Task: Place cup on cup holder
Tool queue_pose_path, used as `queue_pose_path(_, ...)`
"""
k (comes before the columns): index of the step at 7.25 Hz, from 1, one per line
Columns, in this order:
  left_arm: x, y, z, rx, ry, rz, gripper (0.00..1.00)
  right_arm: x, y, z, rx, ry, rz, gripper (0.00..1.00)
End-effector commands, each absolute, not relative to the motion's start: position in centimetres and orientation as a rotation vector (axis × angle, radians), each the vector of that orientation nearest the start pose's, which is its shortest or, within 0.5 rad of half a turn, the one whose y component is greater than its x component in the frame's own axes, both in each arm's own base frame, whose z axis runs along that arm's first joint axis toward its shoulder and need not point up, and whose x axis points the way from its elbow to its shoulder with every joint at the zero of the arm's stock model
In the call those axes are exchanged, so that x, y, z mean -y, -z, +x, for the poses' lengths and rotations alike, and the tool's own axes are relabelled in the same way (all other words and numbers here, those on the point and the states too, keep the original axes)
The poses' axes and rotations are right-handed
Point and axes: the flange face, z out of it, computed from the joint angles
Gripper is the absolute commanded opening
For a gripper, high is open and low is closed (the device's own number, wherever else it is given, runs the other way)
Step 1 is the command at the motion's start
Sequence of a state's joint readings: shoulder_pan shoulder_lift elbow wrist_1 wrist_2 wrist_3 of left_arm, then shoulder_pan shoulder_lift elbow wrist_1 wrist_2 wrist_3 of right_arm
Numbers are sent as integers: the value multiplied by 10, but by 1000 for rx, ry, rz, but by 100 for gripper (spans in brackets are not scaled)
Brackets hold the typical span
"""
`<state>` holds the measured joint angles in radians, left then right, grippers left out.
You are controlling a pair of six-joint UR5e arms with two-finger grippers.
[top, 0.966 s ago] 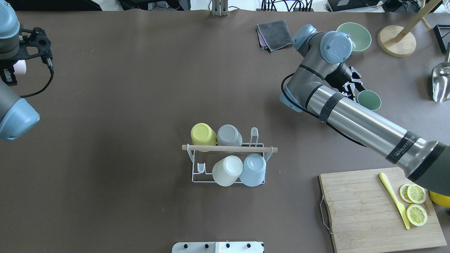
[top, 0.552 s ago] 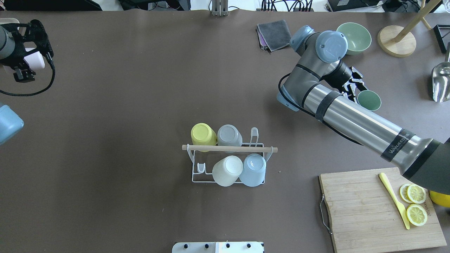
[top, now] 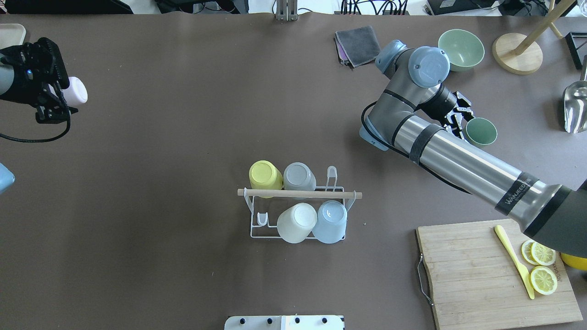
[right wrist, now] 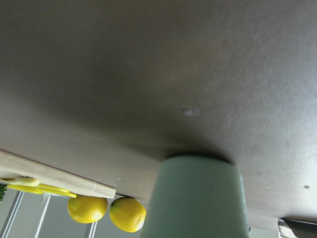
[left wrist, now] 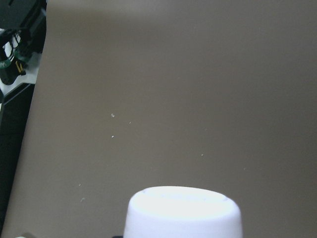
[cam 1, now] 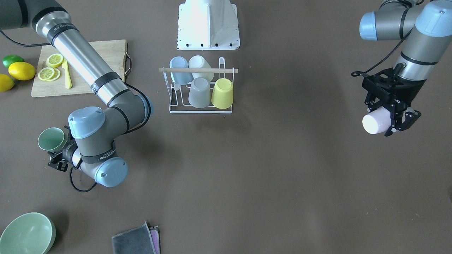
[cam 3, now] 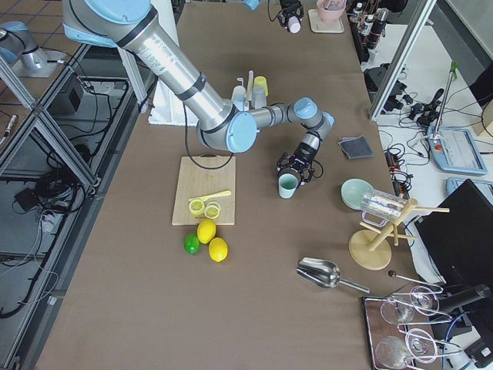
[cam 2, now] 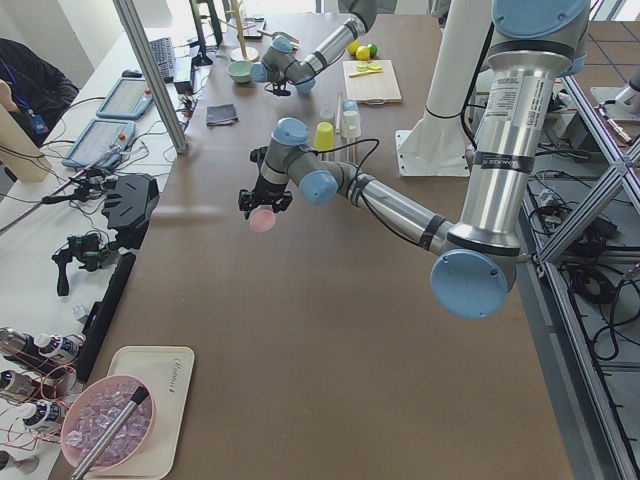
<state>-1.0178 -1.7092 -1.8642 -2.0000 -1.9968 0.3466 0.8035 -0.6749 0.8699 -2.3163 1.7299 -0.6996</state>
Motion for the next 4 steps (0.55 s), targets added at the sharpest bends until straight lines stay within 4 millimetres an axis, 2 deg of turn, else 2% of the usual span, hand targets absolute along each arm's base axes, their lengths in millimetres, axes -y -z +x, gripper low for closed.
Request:
queue_pose_path(1,488,-362,220,-784,-957,1022,49,618,-491,-439,134,1390,-607,92)
queue_pose_path(3,458,-330,222,-975,-879,1227,46,619,-491,-438,111,1400,-607,71)
queue_pose_path(4,443,-314,230,-1044,-887,1303,45,620,-488,-438,99,1408,-601,60)
